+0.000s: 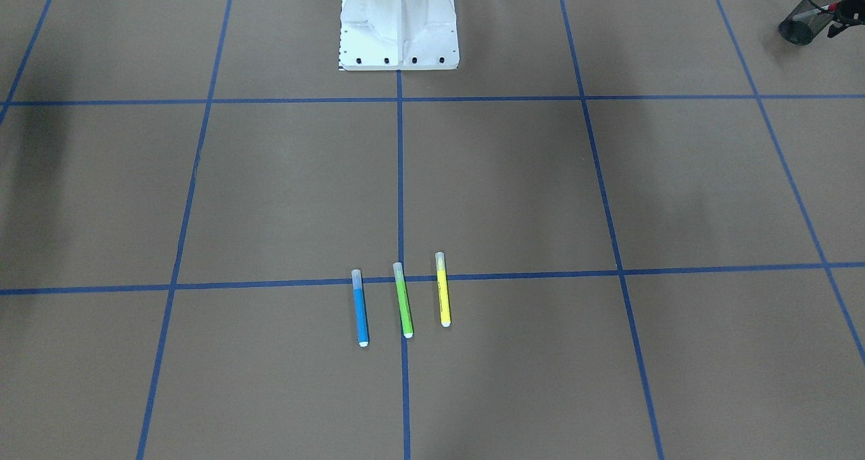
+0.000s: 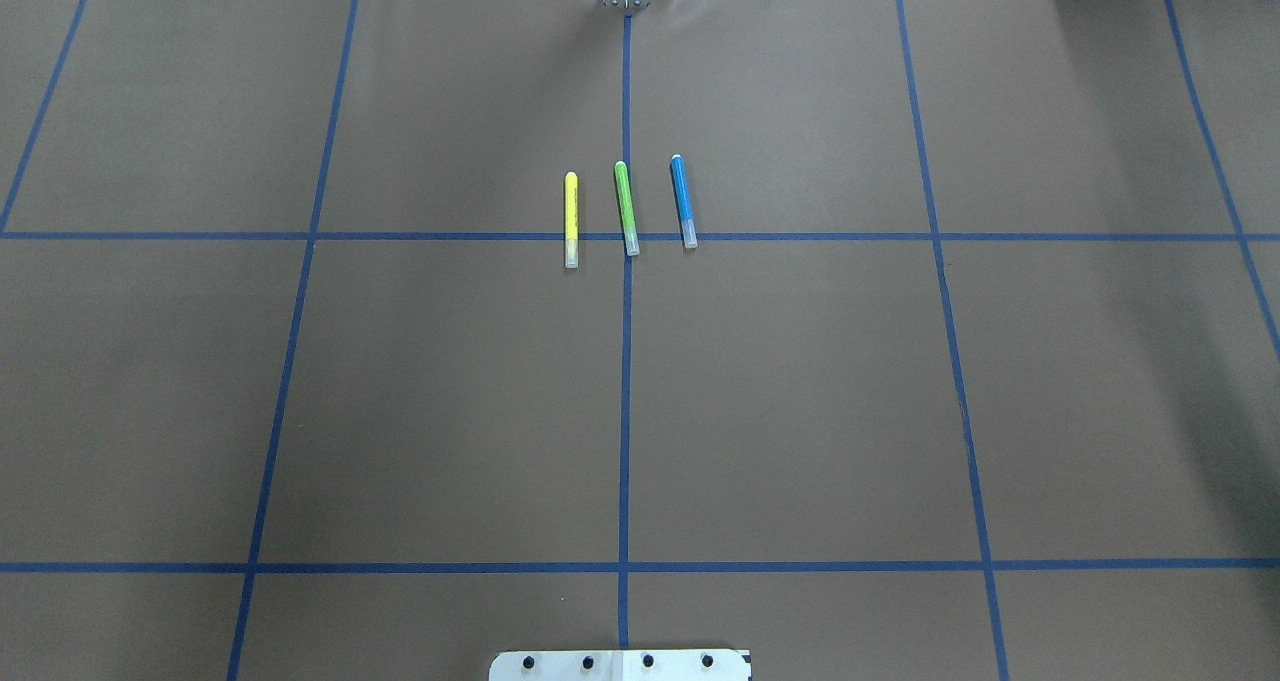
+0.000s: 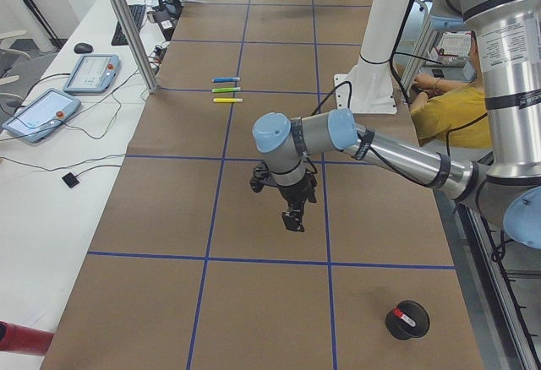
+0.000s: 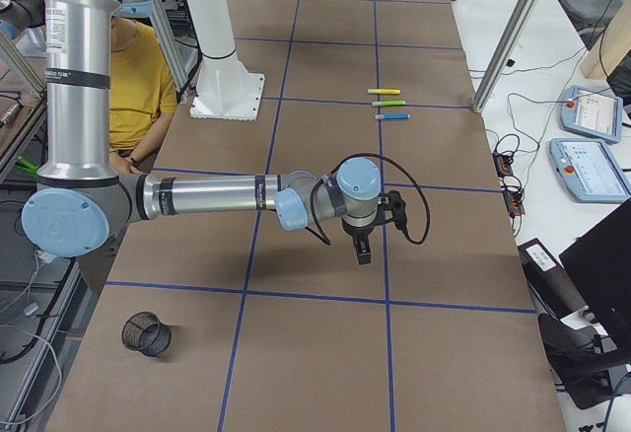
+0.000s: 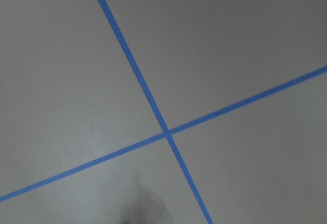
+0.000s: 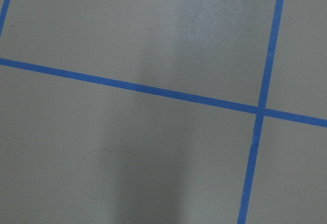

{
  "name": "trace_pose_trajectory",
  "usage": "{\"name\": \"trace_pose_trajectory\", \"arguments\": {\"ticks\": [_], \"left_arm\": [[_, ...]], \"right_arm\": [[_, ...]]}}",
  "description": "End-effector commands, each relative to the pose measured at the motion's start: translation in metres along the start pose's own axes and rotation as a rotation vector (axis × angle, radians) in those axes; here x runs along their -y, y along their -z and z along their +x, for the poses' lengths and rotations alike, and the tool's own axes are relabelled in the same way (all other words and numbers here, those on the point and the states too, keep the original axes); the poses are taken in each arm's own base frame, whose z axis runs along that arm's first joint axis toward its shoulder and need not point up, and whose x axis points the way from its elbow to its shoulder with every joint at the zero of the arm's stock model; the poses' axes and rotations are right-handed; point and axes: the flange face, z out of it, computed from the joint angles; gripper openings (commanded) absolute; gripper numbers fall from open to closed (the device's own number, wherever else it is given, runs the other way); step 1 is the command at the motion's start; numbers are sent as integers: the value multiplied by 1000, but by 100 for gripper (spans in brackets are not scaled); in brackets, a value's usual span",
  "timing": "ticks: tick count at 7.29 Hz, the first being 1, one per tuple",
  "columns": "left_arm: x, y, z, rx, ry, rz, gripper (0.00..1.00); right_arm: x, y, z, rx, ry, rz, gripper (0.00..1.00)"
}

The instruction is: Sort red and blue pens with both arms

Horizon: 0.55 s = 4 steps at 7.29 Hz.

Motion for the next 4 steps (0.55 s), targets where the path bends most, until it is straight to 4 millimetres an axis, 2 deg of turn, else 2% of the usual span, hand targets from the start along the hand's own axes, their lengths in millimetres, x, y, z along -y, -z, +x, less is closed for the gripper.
{"name": "trace_pose_trajectory", "arguments": {"ticks": [1,2,4], "left_arm": [[47,47,-12,27,159,135,99],[52,52,-16,35,215,192,99],[52,54,-55,19,251,298,99]], "right_arm": [[14,5,-10,3,11,15,100],[24,7,-18,8,21,22,100],[45,10,-39,20,-5,38,100]]}}
